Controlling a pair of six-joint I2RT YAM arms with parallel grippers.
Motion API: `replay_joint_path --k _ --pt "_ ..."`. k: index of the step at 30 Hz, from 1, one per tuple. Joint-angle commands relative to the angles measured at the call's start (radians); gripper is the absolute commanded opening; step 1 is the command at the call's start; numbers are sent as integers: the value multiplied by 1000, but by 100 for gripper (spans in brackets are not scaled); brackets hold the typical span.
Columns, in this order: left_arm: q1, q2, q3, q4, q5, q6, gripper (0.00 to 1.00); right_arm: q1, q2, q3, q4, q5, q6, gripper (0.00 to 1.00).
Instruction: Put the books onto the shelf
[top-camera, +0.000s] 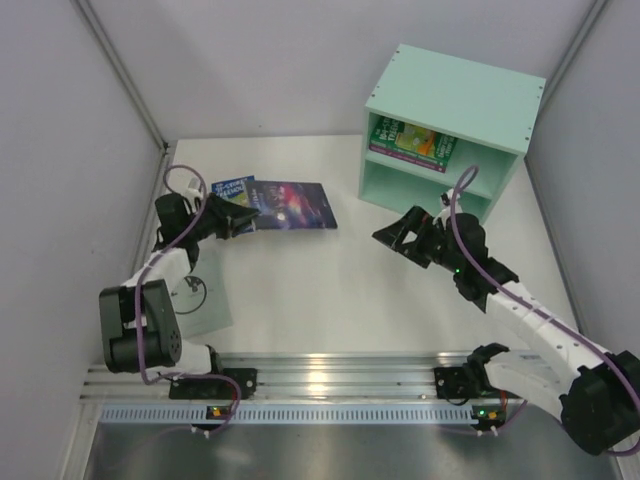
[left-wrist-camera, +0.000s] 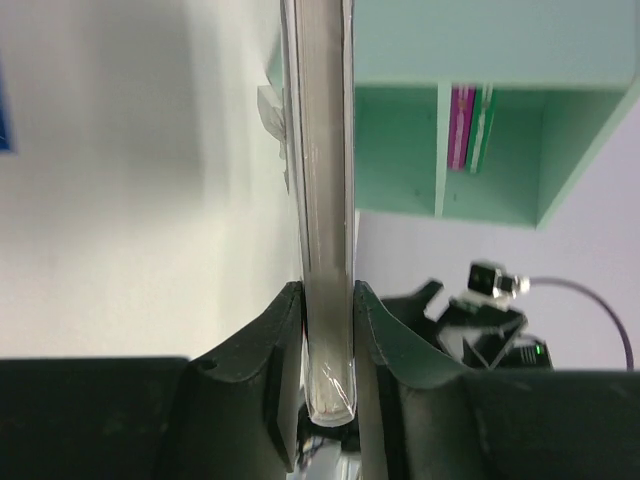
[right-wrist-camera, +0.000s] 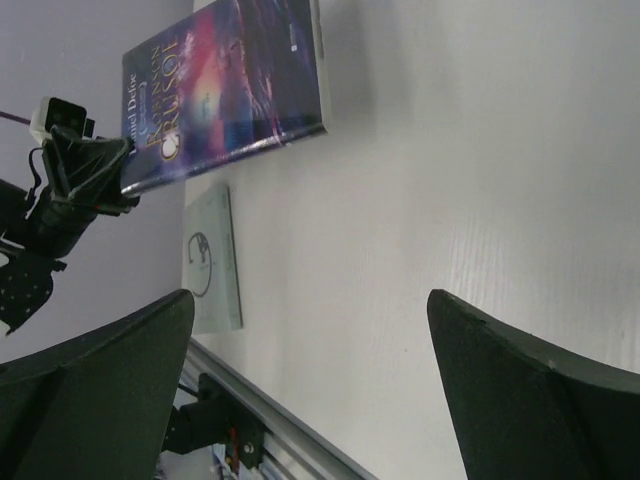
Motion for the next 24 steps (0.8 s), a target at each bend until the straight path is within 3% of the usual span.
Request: replay_joint_path --k 1,5,9,14,18,24 --pt "-91 -124 -31 139 61 4 0 16 -35 -80 176 -22 148 100" --pt "-207 -241 -135 165 21 -10 0 25 -55 -281 372 -16 305 100" --pt "-289 -298 -206 216 -39 -44 0 106 -76 -426 543 140 529 100" --pt "-396 -281 -267 291 -138 -70 0 258 -87 -446 528 353 650 100" --pt "-456 -273 -330 374 -223 -142 0 408 -66 -478 524 523 837 100" --pt "-553 -267 -404 477 -353 -243 0 522 29 -460 544 619 937 100"
